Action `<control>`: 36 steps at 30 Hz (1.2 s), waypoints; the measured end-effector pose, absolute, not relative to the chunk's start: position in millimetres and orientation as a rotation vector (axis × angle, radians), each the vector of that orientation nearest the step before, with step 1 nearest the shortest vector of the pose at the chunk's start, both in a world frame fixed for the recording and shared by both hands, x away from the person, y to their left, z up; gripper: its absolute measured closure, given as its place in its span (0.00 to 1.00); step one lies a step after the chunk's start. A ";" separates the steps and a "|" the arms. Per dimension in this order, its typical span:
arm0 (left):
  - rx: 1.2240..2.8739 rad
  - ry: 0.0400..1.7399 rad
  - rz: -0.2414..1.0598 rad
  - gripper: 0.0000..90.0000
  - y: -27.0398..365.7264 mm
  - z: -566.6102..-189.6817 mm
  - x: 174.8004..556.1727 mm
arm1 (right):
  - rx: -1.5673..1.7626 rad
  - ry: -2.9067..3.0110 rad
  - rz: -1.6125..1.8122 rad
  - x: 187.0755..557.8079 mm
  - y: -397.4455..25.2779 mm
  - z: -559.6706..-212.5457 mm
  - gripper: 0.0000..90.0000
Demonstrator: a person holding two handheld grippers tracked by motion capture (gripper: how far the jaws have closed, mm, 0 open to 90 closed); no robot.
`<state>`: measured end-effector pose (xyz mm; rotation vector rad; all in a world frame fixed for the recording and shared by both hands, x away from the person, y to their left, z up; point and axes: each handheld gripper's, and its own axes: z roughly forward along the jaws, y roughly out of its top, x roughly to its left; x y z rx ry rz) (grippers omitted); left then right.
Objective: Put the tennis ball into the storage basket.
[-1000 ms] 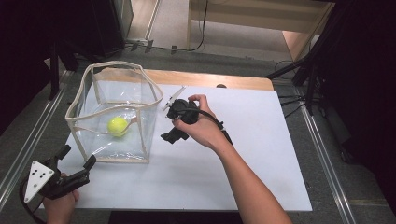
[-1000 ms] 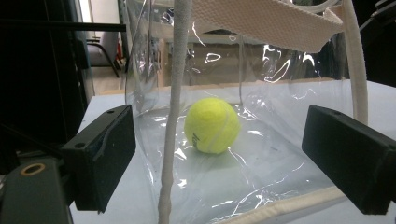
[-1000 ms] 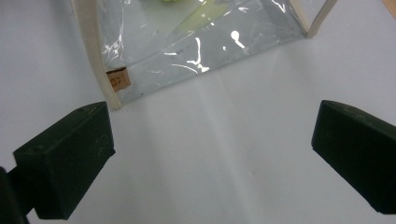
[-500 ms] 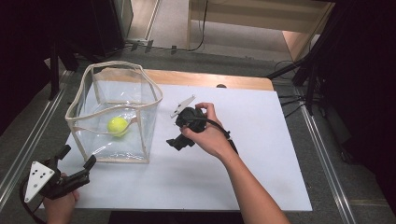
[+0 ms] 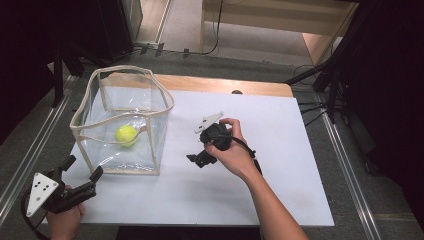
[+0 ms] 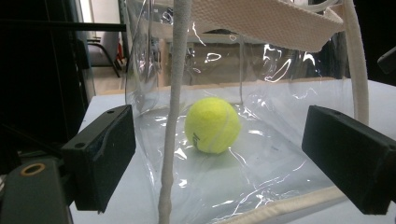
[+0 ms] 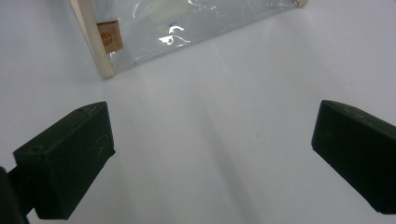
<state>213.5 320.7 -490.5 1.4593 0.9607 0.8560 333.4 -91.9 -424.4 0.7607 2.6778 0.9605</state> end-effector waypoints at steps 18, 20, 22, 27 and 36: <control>1.460 0.958 0.858 0.11 320.5 -490.5 213.7 | 0.849 2.586 1.059 316.4 -127.5 -445.2 0.00; 1.459 0.958 0.859 0.11 320.4 -490.5 213.6 | 0.858 2.572 1.067 314.5 -131.8 -447.2 0.00; 1.460 0.959 0.860 0.11 320.4 -490.5 213.6 | 0.867 2.561 1.072 313.1 -134.9 -449.0 0.00; 1.462 0.959 0.860 0.11 320.2 -490.5 213.5 | 0.886 2.539 1.094 308.2 -145.8 -452.3 0.00; 1.462 0.961 0.864 0.11 319.8 -490.5 213.5 | 0.932 2.494 1.131 299.1 -167.1 -458.7 0.00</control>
